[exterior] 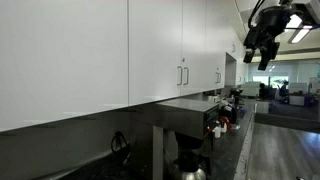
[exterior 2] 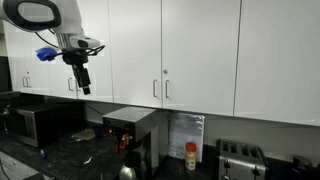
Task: Open the cupboard
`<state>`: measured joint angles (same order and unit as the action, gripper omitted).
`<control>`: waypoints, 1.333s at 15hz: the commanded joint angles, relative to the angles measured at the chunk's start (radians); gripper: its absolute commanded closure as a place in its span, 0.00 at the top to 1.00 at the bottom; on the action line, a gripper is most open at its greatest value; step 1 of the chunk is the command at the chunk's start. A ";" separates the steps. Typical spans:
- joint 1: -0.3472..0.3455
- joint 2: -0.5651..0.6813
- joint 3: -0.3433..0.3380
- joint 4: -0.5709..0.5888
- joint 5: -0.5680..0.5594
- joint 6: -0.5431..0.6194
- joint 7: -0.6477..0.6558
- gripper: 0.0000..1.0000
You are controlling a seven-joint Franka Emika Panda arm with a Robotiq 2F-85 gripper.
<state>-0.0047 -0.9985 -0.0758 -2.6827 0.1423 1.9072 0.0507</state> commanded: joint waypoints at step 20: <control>-0.079 0.236 -0.022 0.107 -0.138 0.236 -0.047 1.00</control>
<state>-0.0652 -0.8888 -0.0825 -2.6427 0.0297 2.0862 0.0434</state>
